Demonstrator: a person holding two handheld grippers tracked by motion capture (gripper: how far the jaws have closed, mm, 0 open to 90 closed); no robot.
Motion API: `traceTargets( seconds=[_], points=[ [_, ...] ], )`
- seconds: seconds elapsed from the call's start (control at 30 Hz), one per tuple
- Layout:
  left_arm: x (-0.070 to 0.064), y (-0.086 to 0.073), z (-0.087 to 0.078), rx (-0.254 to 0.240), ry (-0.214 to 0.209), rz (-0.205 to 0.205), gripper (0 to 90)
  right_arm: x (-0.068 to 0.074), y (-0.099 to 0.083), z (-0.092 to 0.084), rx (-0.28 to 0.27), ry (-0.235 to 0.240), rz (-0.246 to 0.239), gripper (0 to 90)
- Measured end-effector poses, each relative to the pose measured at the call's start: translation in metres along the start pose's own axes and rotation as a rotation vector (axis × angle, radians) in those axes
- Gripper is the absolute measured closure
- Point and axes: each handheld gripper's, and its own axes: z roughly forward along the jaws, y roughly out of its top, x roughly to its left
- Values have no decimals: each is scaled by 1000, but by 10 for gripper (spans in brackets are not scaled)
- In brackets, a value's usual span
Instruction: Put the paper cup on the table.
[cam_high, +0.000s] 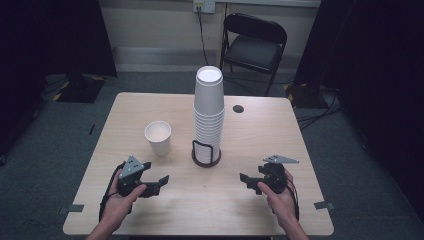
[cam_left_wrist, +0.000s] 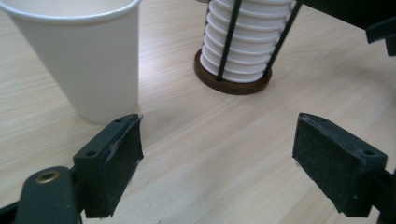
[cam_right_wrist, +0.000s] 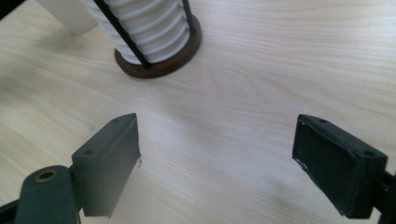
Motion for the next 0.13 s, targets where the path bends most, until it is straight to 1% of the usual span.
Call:
traceTargets(
  seconds=[0.07, 0.13],
  points=[
    [-1, -1, 1, 0, 7, -12, 157, -3, -2, 3, 8, -16, -2, 143],
    [-2, -3, 2, 3, -1, -18, 157, -7, -5, 9, 30, -53, -9, 143]
  ],
)
